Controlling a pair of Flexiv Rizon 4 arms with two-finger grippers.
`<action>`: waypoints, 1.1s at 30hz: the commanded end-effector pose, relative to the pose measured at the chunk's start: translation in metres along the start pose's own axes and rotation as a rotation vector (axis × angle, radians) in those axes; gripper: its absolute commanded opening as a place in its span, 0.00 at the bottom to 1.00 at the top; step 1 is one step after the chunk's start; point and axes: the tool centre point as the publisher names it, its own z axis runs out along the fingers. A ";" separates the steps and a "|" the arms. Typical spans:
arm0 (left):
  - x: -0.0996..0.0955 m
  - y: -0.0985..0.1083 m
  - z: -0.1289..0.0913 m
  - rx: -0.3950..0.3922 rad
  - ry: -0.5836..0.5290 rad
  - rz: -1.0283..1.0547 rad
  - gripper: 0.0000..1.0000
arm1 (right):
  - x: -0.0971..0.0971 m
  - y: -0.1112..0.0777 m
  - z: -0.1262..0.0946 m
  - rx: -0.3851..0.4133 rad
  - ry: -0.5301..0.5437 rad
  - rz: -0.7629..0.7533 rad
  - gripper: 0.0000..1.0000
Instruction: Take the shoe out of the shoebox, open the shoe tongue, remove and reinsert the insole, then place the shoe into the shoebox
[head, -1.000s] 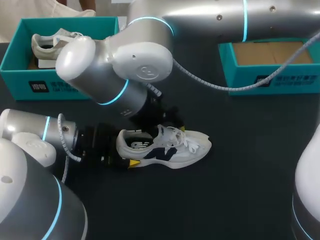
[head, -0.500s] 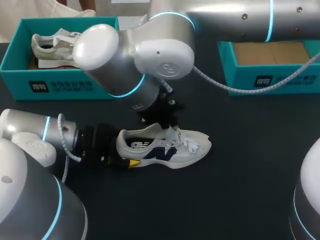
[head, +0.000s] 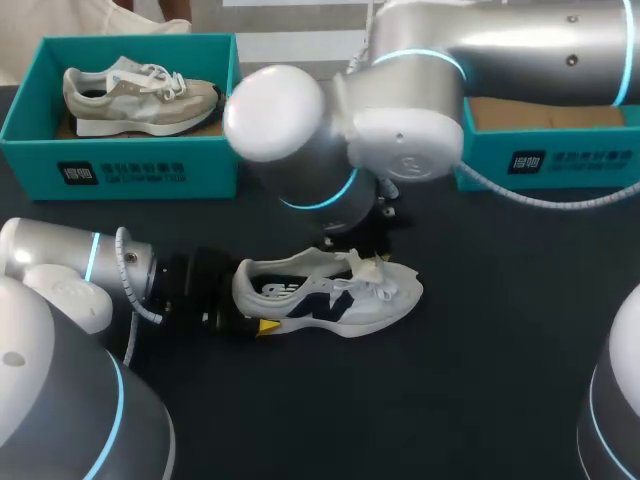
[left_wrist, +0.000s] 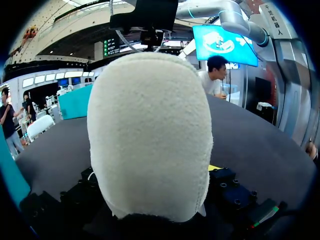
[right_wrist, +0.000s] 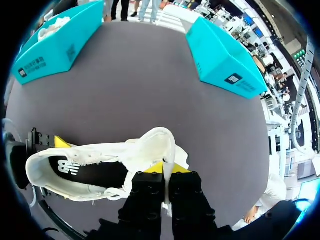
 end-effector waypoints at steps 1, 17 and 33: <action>0.001 0.002 0.002 -0.001 0.000 0.000 0.00 | -0.003 -0.006 0.033 -0.008 0.116 0.056 0.00; 0.001 0.002 0.002 -0.001 0.000 0.000 0.00 | -0.007 -0.017 0.050 0.018 0.059 0.029 0.89; 0.001 0.002 0.002 -0.001 0.000 0.000 0.00 | -0.017 0.032 -0.050 -0.282 0.093 -0.110 1.00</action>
